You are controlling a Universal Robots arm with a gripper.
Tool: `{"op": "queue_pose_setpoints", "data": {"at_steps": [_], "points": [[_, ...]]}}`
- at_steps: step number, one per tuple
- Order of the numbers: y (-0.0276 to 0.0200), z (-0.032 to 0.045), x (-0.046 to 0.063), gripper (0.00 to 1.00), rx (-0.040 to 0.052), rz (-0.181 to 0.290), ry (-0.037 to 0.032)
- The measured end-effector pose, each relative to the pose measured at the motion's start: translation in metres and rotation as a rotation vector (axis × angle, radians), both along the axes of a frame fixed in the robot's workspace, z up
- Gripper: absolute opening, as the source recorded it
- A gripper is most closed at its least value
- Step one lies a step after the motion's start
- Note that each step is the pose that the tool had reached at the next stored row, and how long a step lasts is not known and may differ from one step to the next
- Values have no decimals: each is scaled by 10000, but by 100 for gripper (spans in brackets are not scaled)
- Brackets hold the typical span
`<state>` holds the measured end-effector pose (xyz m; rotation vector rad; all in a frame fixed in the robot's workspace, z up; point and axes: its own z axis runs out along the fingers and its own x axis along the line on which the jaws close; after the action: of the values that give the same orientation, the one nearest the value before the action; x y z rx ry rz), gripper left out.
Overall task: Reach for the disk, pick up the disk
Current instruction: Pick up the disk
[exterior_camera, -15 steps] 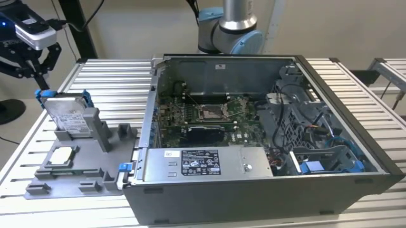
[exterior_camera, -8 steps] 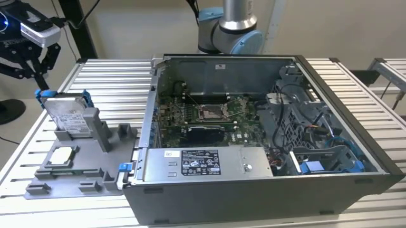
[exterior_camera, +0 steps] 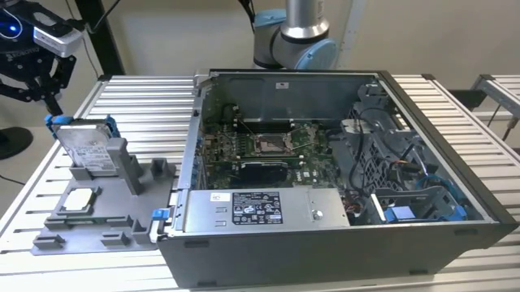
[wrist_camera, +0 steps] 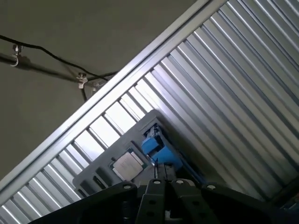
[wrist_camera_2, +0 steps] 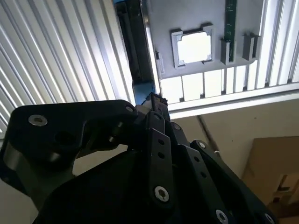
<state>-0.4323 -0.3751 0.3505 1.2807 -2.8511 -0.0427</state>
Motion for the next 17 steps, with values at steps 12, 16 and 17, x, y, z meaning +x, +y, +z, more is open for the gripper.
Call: {"op": "queue_pose_setpoints", "data": {"at_steps": [12,16,17], "points": [[0,0,0,0,-5,2180,0],[0,0,0,0,-6,2917,0],[0,0,-1,0,-6,3084,0]]}}
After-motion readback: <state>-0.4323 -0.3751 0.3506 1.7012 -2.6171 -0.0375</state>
